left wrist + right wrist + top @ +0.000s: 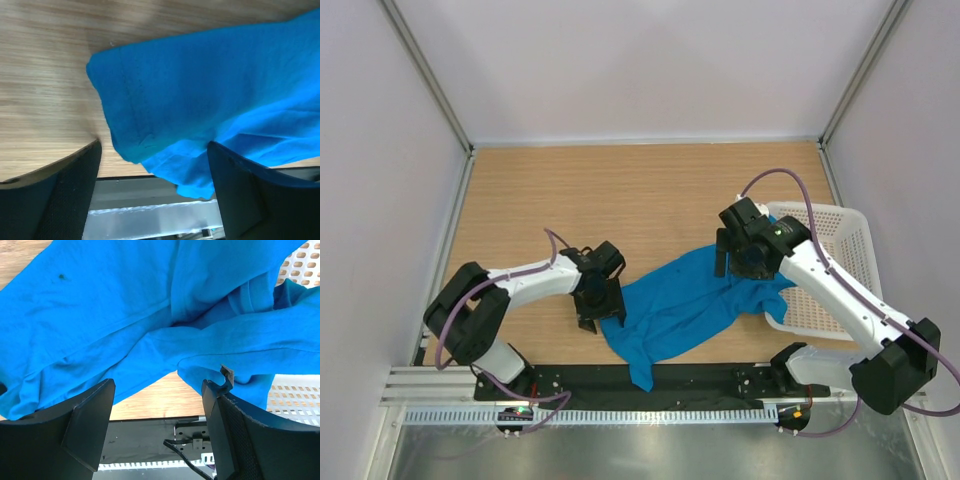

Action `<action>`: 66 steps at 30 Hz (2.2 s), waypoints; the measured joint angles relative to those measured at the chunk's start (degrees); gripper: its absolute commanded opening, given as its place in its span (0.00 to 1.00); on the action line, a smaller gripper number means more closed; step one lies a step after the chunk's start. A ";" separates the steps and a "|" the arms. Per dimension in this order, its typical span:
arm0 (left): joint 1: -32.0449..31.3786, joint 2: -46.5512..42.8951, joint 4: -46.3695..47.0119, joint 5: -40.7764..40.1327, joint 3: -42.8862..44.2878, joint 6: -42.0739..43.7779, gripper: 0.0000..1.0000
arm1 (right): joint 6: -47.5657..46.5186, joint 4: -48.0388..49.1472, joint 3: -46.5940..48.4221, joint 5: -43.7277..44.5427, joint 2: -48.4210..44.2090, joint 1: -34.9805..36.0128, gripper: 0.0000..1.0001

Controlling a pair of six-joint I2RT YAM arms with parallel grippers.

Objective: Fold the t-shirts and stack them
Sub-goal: Move the tshirt to the center of the board, then flatten the tshirt out

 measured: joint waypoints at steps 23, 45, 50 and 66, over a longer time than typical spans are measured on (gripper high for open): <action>38.25 -7.87 -7.58 -10.45 18.40 20.83 0.12 | -1.20 1.79 2.36 -6.23 9.81 -0.87 0.77; 42.58 -27.21 -16.50 -11.39 7.89 22.32 0.86 | 1.55 9.97 -18.23 -13.75 5.77 -0.92 0.57; 42.60 -25.24 -18.18 -11.43 7.89 19.89 0.87 | 2.99 16.26 -19.28 -14.58 9.62 -0.96 0.57; 47.34 -14.12 -16.44 -8.00 6.67 9.62 0.79 | -1.62 20.74 9.86 -10.27 38.71 -2.95 0.60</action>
